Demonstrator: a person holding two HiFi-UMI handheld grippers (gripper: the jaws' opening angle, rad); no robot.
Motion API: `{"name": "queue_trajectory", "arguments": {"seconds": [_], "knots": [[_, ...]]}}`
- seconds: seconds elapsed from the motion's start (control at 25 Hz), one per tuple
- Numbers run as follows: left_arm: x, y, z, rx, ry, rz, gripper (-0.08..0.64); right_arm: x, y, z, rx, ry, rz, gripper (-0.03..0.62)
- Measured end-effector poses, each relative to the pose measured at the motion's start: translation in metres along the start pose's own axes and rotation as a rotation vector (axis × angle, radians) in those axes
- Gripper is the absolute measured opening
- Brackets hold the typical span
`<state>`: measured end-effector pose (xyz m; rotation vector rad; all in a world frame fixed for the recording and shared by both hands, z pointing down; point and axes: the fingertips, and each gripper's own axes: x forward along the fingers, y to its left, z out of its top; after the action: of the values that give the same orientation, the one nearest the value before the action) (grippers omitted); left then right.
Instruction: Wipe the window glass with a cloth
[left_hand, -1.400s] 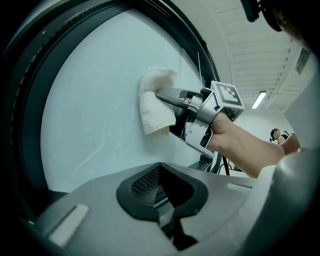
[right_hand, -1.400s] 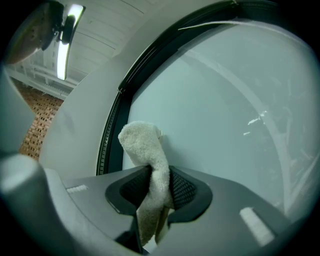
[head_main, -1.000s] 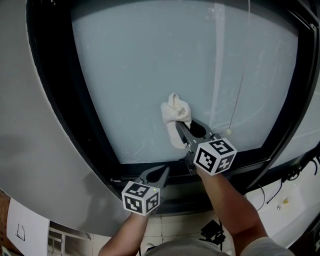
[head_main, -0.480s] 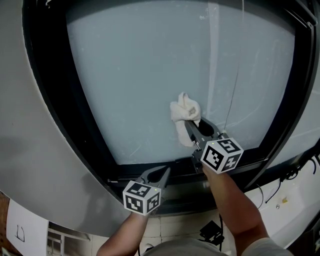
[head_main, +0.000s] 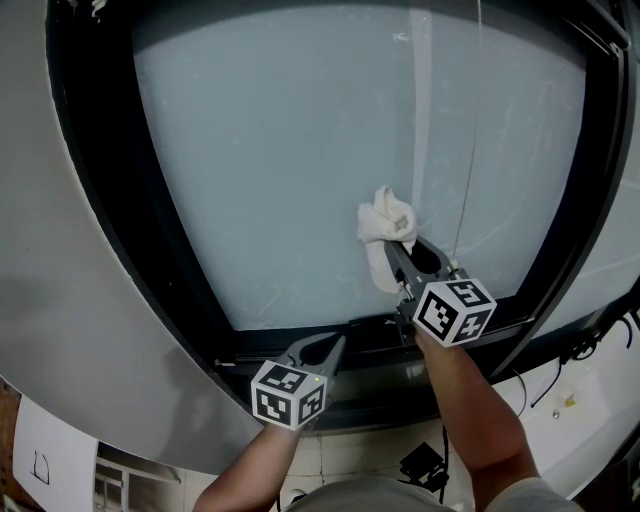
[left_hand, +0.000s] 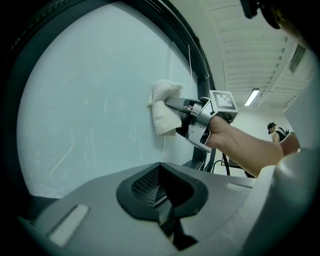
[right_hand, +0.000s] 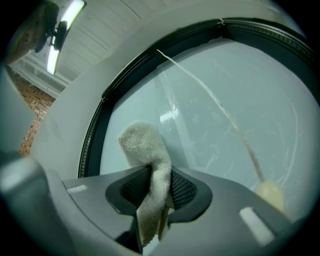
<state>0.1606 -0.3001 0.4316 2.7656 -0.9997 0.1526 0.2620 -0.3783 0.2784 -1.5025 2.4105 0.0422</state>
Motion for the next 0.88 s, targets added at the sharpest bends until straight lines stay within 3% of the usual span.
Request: {"name": "queue_trajectory", "arguments": {"seconds": [0.88], "knots": [[-0.001,0.0,0.001,-0.014,-0.004,-0.005,0.017,-0.01,-0.021,0.0,-0.014,0.004,-0.069,0.106]]}}
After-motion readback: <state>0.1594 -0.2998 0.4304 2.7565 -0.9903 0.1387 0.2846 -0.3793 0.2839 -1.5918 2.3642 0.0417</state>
